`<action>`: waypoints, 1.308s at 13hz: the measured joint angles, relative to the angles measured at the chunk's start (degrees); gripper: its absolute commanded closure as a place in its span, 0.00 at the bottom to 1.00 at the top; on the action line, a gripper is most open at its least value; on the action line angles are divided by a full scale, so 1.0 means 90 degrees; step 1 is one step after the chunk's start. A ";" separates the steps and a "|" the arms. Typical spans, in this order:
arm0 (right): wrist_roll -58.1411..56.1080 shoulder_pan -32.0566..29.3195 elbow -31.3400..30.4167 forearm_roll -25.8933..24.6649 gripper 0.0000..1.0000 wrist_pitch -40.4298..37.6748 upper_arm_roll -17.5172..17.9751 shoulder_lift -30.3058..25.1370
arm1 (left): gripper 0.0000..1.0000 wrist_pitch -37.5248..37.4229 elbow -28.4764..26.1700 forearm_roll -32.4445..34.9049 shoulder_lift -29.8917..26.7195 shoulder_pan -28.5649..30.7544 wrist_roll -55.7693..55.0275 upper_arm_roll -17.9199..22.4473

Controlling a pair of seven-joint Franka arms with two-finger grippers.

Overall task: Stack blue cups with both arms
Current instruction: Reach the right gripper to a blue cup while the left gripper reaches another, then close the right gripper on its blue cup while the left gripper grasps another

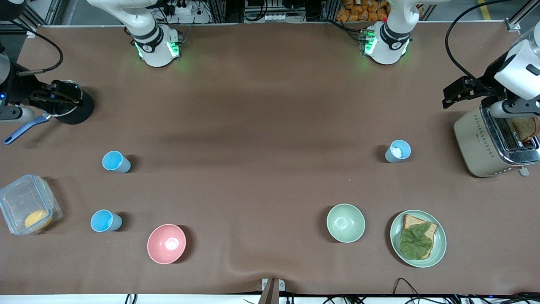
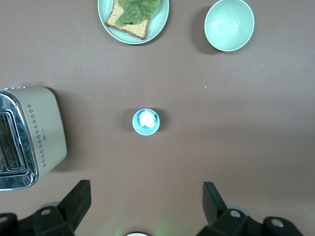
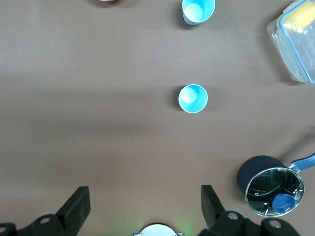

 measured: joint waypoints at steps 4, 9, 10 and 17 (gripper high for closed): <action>0.0000 -0.0001 -0.0005 0.0000 0.00 0.0000 0.0000 0.0000 | 0.00 -0.0177 0.0065 0.0268 0.0000 0.0002 0.0000 0.0063; 0.0000 -0.0008 -0.0047 0.0000 0.00 -0.0010 -0.0001 0.0007 | 0.00 0.0177 -0.0383 0.0463 0.0508 0.0105 0.0007 0.0113; 0.0000 -0.0024 -0.0125 0.0000 0.00 -0.0018 -0.0002 0.0019 | 0.00 0.0632 -0.0726 0.0444 0.0635 0.0208 0.0007 0.0114; -0.0246 -0.0443 -0.0494 -0.0011 0.00 -0.0252 -0.0009 0.1415 | 0.00 0.4170 -0.3448 0.0378 0.0973 0.0408 0.0011 0.0098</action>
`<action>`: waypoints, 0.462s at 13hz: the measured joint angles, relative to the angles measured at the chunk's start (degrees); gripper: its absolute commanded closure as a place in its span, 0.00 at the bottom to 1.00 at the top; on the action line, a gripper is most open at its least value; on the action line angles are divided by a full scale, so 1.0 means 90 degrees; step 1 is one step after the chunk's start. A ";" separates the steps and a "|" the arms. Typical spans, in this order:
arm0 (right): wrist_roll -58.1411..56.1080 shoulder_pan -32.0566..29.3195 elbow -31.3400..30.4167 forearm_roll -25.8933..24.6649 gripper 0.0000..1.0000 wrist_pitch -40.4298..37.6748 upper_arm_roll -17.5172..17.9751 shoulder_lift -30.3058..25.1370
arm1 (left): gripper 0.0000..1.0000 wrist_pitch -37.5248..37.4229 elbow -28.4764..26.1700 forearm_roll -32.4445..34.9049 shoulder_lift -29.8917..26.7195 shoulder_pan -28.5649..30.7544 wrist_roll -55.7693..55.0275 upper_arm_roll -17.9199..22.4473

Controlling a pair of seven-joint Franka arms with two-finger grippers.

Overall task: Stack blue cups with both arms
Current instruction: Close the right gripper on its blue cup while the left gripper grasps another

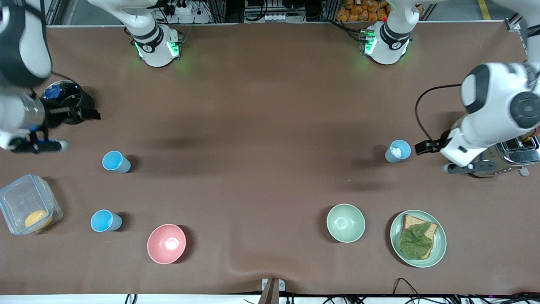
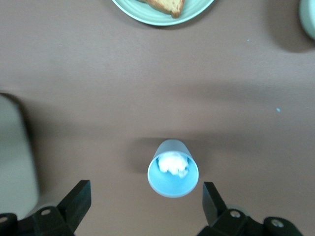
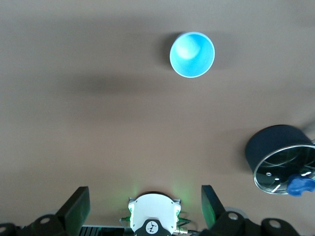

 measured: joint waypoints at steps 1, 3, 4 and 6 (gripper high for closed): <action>0.0000 -0.0075 0.0002 0.0000 0.00 0.0082 -0.0003 0.0305 | 0.00 0.0250 -0.0240 0.0000 0.0057 0.0000 0.0000 0.0000; -0.0010 -0.0338 0.0004 0.0003 0.00 0.0494 -0.0008 0.0892 | 0.16 0.0638 -0.0572 0.0000 0.0164 0.0001 0.0000 0.0002; -0.0145 -0.0530 0.0014 0.0004 0.00 0.0682 -0.0011 0.1140 | 0.27 0.0846 -0.0720 0.0000 0.0209 0.0001 0.0000 0.0002; -0.0729 -0.0893 0.0065 0.0008 0.00 0.0888 -0.0019 0.1437 | 0.46 0.1128 -0.0912 0.0000 0.0332 0.0001 0.0000 0.0002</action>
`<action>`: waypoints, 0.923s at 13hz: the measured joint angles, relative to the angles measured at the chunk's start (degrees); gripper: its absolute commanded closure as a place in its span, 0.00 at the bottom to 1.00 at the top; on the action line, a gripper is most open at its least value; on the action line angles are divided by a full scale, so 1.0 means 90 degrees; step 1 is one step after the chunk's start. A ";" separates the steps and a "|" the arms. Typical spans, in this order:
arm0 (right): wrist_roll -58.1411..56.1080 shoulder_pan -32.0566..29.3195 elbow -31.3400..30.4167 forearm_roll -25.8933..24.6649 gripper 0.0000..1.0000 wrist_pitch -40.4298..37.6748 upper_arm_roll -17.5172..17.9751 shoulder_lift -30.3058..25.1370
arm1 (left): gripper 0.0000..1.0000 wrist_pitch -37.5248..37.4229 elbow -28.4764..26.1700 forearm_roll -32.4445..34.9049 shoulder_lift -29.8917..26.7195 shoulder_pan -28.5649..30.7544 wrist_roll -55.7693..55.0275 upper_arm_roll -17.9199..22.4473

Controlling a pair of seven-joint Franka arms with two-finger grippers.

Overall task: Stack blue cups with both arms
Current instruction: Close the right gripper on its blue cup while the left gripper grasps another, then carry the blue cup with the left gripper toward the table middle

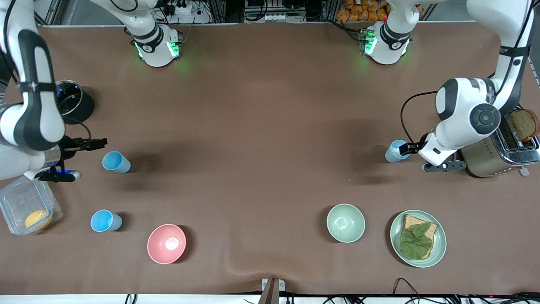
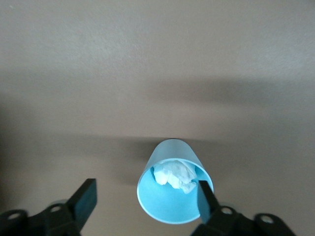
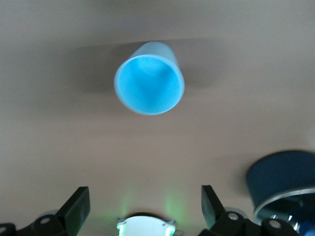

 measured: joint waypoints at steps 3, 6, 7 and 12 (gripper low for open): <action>-0.0269 -0.0048 0.0124 0.0005 0.00 0.0093 0.0039 0.0029 | 0.67 0.0188 -0.0050 0.0000 0.0233 0.0000 0.0000 0.0000; -0.0272 0.0103 0.0111 0.0003 0.00 0.0318 0.0072 0.0123 | 1.00 0.0260 -0.0051 0.0000 0.0406 0.0001 0.0000 0.0000; -0.0285 0.0103 0.0103 0.0001 0.00 0.0493 0.0072 0.0188 | 1.00 0.0267 -0.0051 0.0000 0.0417 0.0001 0.0000 0.0000; -0.0900 -0.0083 0.0058 -0.0036 0.00 0.1295 0.0016 0.0488 | 1.00 0.0302 0.0038 -0.0156 0.0389 -0.0007 -0.0040 -0.0262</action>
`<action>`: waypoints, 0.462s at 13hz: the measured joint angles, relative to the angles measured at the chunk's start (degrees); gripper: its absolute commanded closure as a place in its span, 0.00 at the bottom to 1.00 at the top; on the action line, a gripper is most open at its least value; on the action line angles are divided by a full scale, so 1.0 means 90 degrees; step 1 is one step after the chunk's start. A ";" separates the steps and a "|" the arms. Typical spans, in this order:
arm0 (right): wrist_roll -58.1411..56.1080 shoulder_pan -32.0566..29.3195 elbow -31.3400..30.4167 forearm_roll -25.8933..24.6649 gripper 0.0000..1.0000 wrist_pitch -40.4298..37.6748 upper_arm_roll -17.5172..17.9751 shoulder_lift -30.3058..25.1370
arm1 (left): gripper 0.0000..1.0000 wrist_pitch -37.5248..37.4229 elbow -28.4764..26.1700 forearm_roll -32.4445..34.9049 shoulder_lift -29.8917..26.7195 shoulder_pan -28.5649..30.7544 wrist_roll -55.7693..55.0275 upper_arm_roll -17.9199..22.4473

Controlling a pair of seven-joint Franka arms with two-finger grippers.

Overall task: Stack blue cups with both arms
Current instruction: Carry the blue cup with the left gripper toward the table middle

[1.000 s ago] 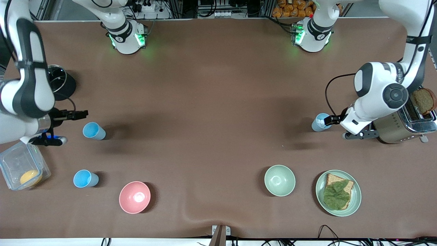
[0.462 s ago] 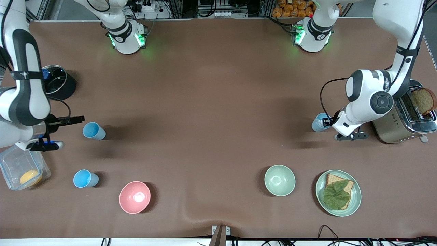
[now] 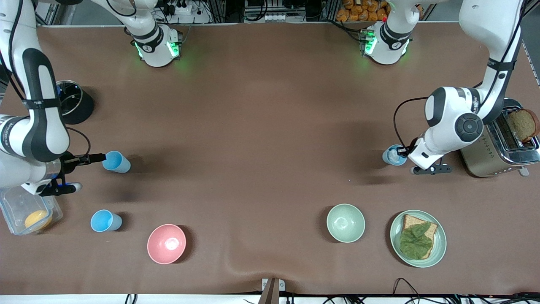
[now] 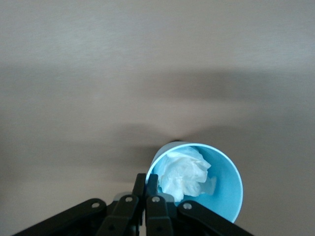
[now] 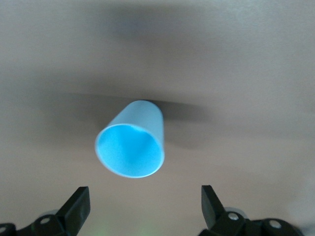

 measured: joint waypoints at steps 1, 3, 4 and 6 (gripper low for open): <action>-0.0074 -0.0067 -0.0079 0.0000 0.00 0.0186 -0.0003 0.0064 | 1.00 0.0000 0.0056 -0.0154 -0.0026 -0.0005 -0.0154 -0.0231; -0.0128 -0.0093 -0.0578 0.0000 0.00 0.1030 0.0001 0.0053 | 1.00 0.0000 0.0189 -0.0253 -0.0071 -0.0034 -0.0931 -0.0863; -0.0129 -0.0092 -0.0831 0.0000 0.00 0.1375 0.0009 0.0029 | 1.00 0.0000 0.0279 -0.0257 -0.0071 -0.0080 -0.1457 -0.1206; -0.0131 -0.0090 -0.1071 0.0000 0.00 0.1629 0.0011 0.0000 | 1.00 0.0000 0.0468 -0.0260 -0.0054 -0.0357 -0.2543 -0.1701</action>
